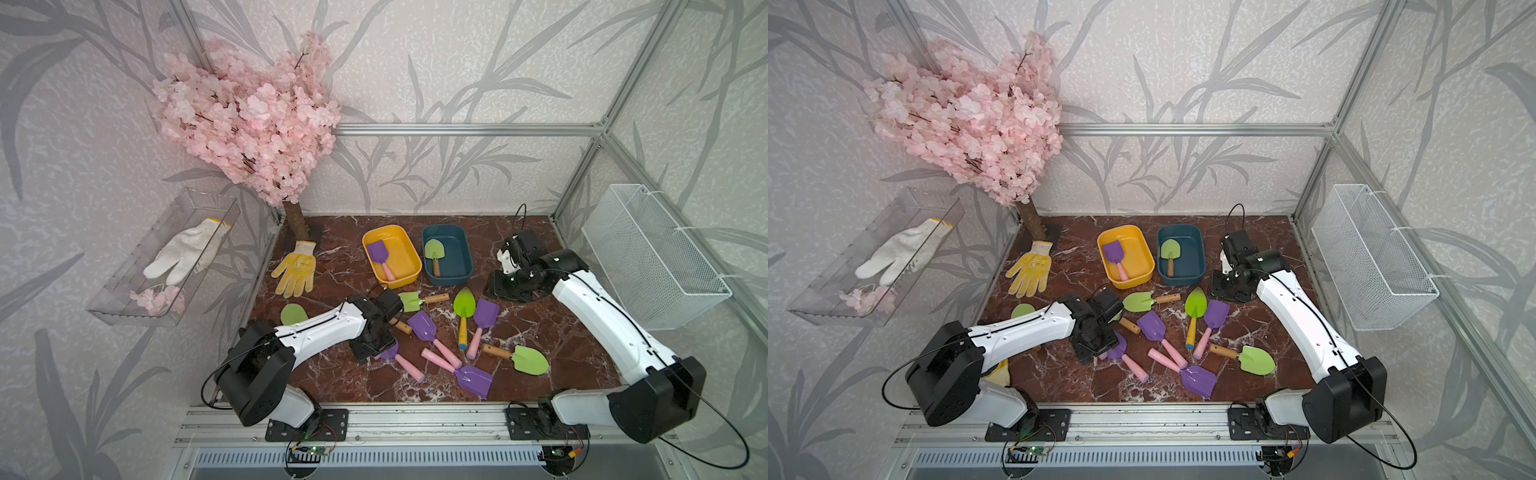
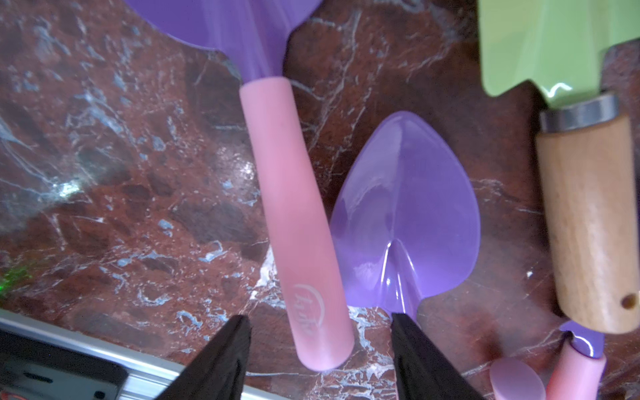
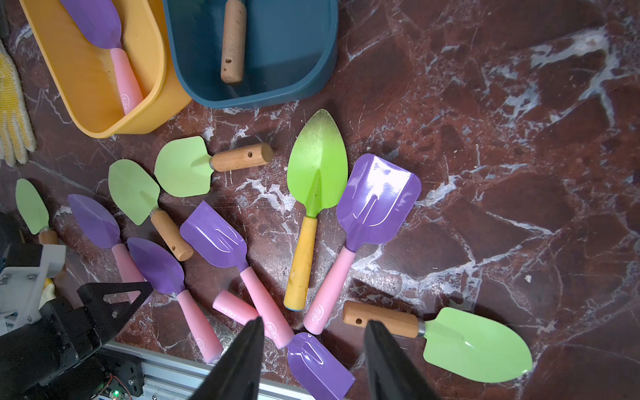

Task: Sort the small shovels by color and place them into the storage box
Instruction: Pick up the shovel from the center of the board.

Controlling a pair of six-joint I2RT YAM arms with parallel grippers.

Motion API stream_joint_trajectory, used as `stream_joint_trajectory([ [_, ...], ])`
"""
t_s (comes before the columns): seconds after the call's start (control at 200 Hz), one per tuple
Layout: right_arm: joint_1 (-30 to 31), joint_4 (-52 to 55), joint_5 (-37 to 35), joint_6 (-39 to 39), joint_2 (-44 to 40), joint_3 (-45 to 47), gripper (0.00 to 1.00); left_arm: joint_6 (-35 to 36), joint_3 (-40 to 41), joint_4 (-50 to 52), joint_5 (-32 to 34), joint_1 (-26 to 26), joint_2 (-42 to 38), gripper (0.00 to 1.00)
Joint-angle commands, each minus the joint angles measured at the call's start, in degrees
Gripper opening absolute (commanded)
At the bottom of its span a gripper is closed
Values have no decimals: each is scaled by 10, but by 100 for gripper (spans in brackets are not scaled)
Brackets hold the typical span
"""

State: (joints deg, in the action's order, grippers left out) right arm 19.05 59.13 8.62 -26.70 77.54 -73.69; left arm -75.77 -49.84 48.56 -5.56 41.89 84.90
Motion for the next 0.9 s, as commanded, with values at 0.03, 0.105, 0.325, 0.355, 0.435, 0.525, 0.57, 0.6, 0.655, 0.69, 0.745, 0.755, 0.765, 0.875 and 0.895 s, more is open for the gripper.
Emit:
stream_joint_trajectory([
  [0.03,-3,-2,-1,1,-9,5,51,-10,18,-2,0,-4,-3,68],
  [0.105,-4,-4,-1,-2,-8,5,51,-9,23,-4,-1,-6,-4,68],
  [0.325,-3,-5,-3,-4,-9,11,51,-5,32,1,2,-12,-19,68],
  [0.355,-3,-4,-3,-4,-9,13,51,-5,35,2,3,-12,-22,68],
  [0.435,-2,-6,-4,-4,-9,15,51,-6,42,5,4,-15,-31,68],
  [0.525,-3,-7,-4,-4,-8,16,51,-6,47,10,5,-19,-43,67],
  [0.57,-3,-8,-4,-4,-6,16,51,-5,47,15,6,-19,-49,67],
  [0.6,-3,-9,-3,-4,-6,16,51,-4,48,18,6,-20,-52,67],
  [0.655,-3,-11,-3,-5,-5,18,51,-3,48,25,8,-22,-57,67],
  [0.69,-3,-14,-2,-5,-4,18,51,-3,49,29,9,-23,-61,67],
  [0.745,-2,-15,-1,-6,-3,18,51,-3,53,34,9,-25,-69,67],
  [0.755,-2,-15,-1,-7,-2,18,51,-2,54,34,10,-25,-70,67],
  [0.765,-3,-16,0,-7,-2,18,51,-2,55,34,9,-26,-71,67],
  [0.875,-2,-17,2,-8,0,19,51,1,70,37,8,-37,-82,67],
  [0.895,-3,-18,2,-7,0,19,51,2,72,37,7,-39,-83,67],
])
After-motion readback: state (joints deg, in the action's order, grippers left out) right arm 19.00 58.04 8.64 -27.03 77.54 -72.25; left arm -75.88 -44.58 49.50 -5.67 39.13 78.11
